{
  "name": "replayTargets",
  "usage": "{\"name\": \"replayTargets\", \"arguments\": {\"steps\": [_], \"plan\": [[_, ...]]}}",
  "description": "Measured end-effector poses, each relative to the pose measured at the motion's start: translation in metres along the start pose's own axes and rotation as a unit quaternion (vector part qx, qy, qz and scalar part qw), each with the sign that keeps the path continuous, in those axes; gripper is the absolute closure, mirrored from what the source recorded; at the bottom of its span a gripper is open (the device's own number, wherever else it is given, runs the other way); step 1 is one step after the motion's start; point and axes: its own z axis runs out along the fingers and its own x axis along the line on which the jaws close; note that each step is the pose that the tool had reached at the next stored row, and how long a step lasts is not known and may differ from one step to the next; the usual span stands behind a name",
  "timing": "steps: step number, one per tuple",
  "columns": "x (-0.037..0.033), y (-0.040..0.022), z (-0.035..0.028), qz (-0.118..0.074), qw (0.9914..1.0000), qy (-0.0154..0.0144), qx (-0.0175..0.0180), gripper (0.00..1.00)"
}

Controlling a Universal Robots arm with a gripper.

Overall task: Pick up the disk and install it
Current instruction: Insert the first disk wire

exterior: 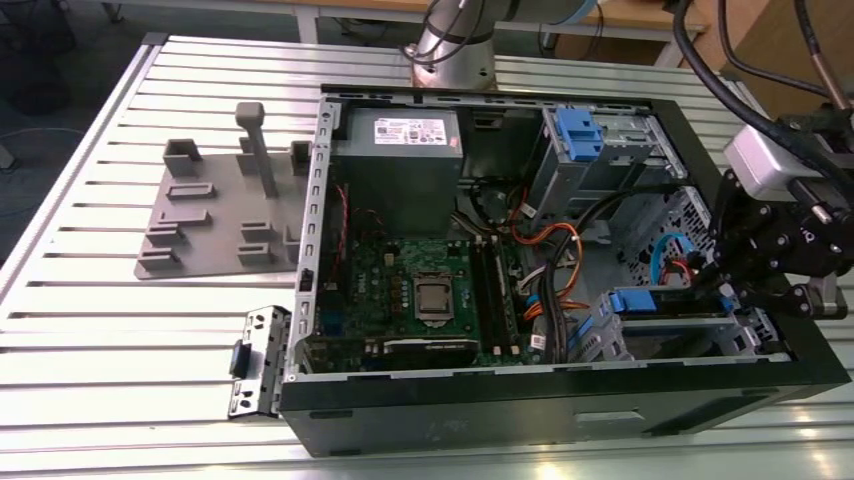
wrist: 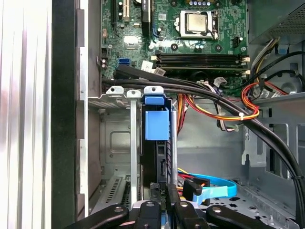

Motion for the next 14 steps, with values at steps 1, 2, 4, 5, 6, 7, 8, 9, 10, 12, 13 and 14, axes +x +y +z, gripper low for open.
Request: {"name": "replayTargets", "arguments": {"steps": [1,2,4,5,6,7,8,9,10,12,13,14], "plan": [[-0.0005,0.0001,0.0001,0.000,1.00000,-0.0005,0.0000,0.82],[-0.0010,0.0001,0.0003,0.000,1.00000,-0.0011,0.0000,0.82],[-0.0015,0.0001,0.0006,0.000,1.00000,-0.0021,0.0000,0.82],[-0.0015,0.0001,0.0008,0.000,1.00000,-0.0022,0.0000,0.82],[-0.0016,0.0000,0.0012,0.000,1.00000,-0.0022,0.0000,0.82],[-0.0015,0.0000,0.0013,0.000,1.00000,-0.0021,0.0000,0.82],[-0.0014,0.0000,0.0016,0.000,1.00000,-0.0021,0.0000,0.82],[-0.0013,0.0000,0.0020,0.000,1.00000,-0.0022,0.0000,0.82],[-0.0011,-0.0001,0.0026,0.000,1.00000,-0.0023,0.0000,0.82],[-0.0009,-0.0001,0.0036,0.000,1.00000,-0.0022,0.0000,0.82],[-0.0008,-0.0001,0.0039,0.000,1.00000,-0.0021,0.0000,0.82],[-0.0008,-0.0001,0.0041,0.000,1.00000,-0.0020,0.0000,0.82]]}}
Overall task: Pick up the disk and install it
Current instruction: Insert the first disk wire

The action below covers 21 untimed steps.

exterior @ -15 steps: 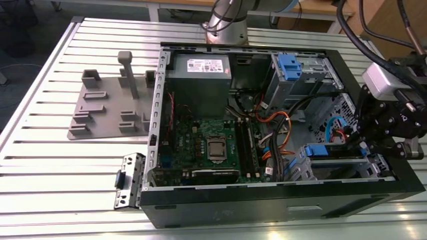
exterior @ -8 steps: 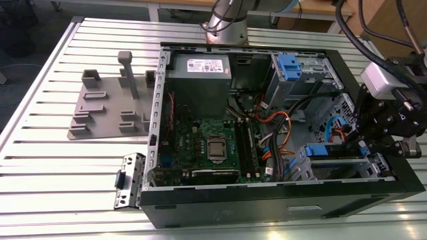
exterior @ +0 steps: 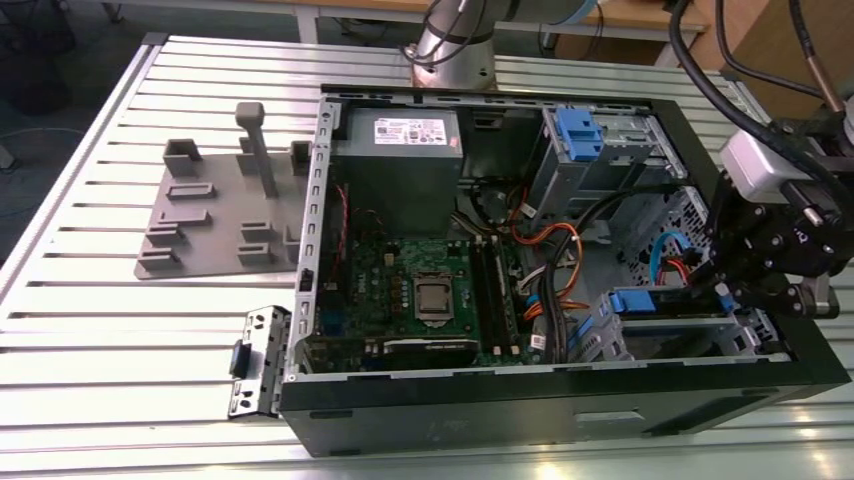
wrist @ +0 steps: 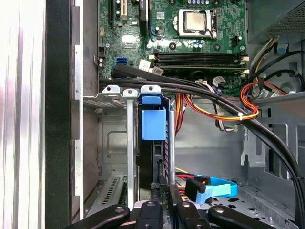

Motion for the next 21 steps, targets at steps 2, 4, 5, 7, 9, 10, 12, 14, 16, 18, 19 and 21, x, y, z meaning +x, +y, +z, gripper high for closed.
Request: {"name": "replayTargets", "arguments": {"steps": [2,4,5,7,9,10,12,14,16,18,19,21], "plan": [[0.0001,0.0000,0.0002,0.000,1.00000,-0.0001,0.0000,0.82],[0.0001,0.0000,0.0003,0.000,1.00000,-0.0001,0.0000,0.82],[0.0001,0.0001,0.0000,-0.001,1.00000,-0.0002,-0.0001,0.82],[0.0000,0.0001,-0.0016,-0.001,1.00000,-0.0002,-0.0001,0.82],[-0.0001,0.0002,-0.0032,-0.001,1.00000,-0.0002,-0.0001,0.82],[-0.0001,0.0002,-0.0031,-0.001,1.00000,-0.0003,-0.0001,0.82],[-0.0001,0.0002,-0.0032,-0.001,1.00000,-0.0003,-0.0001,0.82],[-0.0001,0.0002,-0.0034,-0.001,1.00000,-0.0001,-0.0001,0.82],[0.0002,0.0001,-0.0035,-0.001,1.00000,0.0000,-0.0001,0.82],[0.0008,0.0001,-0.0033,-0.001,1.00000,-0.0001,-0.0001,0.82],[0.0012,0.0001,-0.0032,-0.001,1.00000,-0.0001,-0.0001,0.82],[0.0022,0.0001,-0.0032,-0.001,1.00000,-0.0001,-0.0001,0.82]]}}
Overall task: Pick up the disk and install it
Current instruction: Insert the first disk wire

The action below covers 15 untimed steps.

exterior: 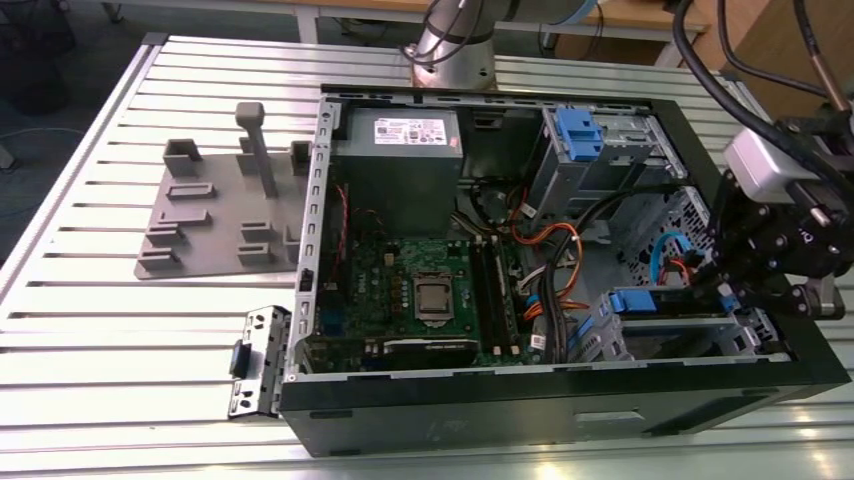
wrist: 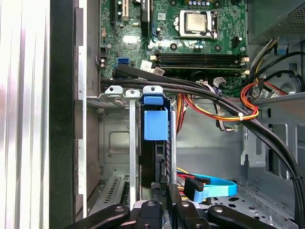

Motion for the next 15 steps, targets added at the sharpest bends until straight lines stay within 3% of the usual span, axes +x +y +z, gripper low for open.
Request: {"name": "replayTargets", "arguments": {"steps": [15], "plan": [[0.0042,-0.0001,0.0030,0.000,1.00000,-0.0003,-0.0003,0.82]]}}
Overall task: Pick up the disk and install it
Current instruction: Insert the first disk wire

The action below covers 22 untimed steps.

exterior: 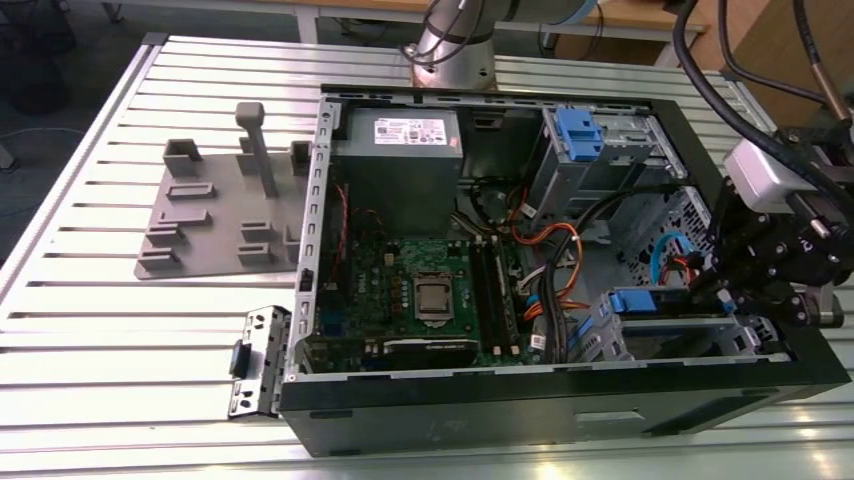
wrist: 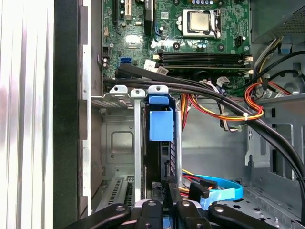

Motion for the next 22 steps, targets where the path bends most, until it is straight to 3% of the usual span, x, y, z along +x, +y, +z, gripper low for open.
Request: {"name": "replayTargets", "arguments": {"steps": [18,20,22], "plan": [[0.0002,-0.0025,0.0048,0.000,1.00000,-0.0016,-0.0014,0.82],[0.0002,-0.0025,0.0039,0.000,1.00000,-0.0020,-0.0014,0.82],[0.0000,-0.0023,-0.0009,0.000,1.00000,-0.0028,-0.0014,0.82]]}}
